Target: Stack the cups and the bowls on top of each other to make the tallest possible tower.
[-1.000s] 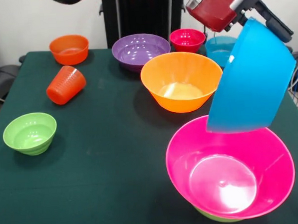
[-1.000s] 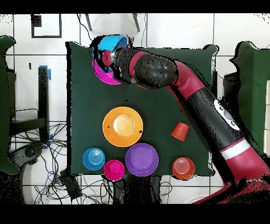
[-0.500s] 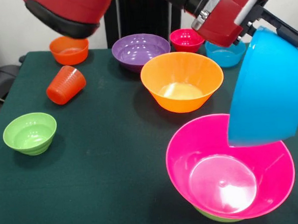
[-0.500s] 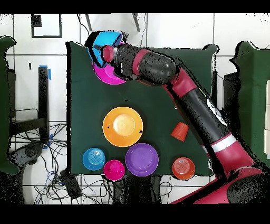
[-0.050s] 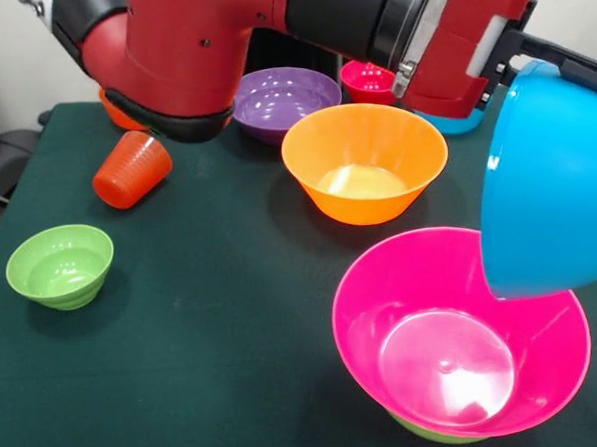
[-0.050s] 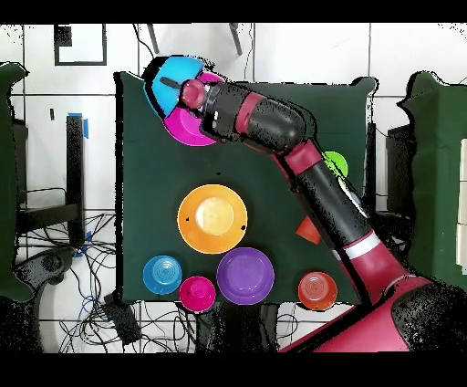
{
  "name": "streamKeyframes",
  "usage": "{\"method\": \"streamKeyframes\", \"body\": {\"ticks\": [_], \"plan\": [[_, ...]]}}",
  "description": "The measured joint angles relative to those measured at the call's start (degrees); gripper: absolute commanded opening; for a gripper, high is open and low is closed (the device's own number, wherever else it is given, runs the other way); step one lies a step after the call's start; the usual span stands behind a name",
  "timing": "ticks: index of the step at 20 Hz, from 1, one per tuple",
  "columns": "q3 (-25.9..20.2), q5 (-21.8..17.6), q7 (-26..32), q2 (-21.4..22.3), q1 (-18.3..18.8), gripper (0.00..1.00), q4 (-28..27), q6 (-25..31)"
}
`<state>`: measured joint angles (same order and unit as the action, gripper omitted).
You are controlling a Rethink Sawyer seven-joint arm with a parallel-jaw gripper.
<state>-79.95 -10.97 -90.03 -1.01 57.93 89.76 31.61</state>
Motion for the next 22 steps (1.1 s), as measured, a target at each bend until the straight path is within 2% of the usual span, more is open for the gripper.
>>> {"method": "streamKeyframes", "body": {"ticks": [11, 16, 22], "plan": [[-4.3, -0.8, 0.0, -6.3, 0.7, 0.00, -0.1, 1.2], [-6.2, -0.8, 0.3, -8.3, 0.7, 0.00, -1.0, 4.7], [-8.4, -0.6, 3.1, -10.6, 0.6, 0.00, -4.5, 12.0]]}}
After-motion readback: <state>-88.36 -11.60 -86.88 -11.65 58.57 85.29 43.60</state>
